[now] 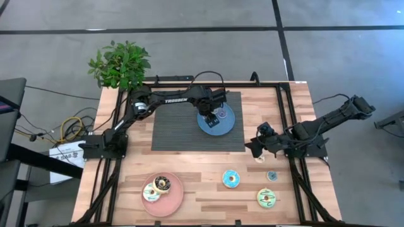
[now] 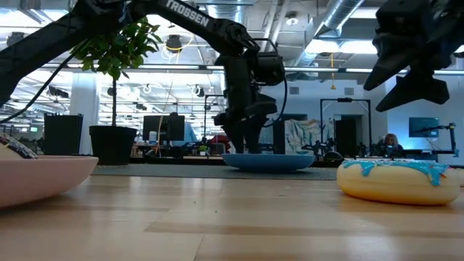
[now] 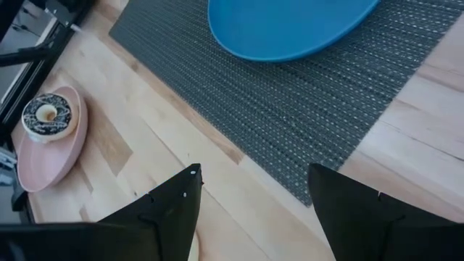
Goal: Pick & Place donuts
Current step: Put the small purple donut on the blue plate, then put the big light blue donut on the light orange plate
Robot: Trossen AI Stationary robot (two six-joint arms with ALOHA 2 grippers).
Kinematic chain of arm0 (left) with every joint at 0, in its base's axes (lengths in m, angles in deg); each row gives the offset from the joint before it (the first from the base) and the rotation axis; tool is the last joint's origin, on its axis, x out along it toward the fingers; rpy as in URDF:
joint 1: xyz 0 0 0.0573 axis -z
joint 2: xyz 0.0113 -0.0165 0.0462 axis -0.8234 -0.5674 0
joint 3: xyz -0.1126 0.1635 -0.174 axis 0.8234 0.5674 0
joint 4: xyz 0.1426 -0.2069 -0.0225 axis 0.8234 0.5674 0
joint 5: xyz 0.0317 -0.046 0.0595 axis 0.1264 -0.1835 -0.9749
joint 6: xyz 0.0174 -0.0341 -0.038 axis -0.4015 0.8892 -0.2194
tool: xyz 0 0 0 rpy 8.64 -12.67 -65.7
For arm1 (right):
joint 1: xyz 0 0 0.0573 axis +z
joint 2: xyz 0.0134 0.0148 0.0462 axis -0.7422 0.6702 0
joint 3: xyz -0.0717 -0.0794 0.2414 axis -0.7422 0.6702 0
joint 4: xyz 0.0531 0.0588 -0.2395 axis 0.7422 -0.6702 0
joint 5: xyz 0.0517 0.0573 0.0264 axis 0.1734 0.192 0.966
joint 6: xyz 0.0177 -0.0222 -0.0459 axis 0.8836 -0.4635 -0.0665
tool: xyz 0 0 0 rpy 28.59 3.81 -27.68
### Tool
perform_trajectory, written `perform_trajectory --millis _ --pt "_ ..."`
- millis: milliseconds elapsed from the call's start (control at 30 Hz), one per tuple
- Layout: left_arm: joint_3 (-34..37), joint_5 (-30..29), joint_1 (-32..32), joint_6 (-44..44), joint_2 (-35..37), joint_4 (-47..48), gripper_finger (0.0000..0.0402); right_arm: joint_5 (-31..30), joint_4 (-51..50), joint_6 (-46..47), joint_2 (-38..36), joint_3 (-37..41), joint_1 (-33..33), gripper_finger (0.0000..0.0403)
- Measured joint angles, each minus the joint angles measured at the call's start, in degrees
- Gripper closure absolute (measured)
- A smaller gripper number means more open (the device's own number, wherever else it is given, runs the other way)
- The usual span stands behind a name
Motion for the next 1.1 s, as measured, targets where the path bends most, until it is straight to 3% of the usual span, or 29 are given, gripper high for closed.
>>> perform_trajectory --millis 233,400,567,667,867,1100 --pt "-0.44 0.25 0.01 1.95 0.00 2.40 0.0117 0.06 0.00 -0.02 -0.01 0.00 0.00 0.0159" --pt "-6.60 4.51 0.86 7.27 0.44 4.09 0.0114 0.32 0.00 -0.02 0.00 0.00 0.00 0.0159" --pt "-11.99 7.91 7.02 10.27 4.85 2.33 0.0113 6.15 0.01 -0.36 -0.02 0.00 0.00 0.0159" --pt "-12.13 13.81 12.13 8.10 8.14 1.26 0.0118 9.70 -0.47 -1.44 -0.02 0.00 0.47 0.0159" --pt "-12.07 15.53 25.50 0.84 10.07 1.42 0.0189 9.90 -0.24 -4.14 -0.02 0.00 2.72 0.0159" --pt "-3.05 5.48 35.29 8.40 12.18 -1.62 0.0316 9.13 1.69 -5.09 -0.02 0.00 4.04 0.0159"
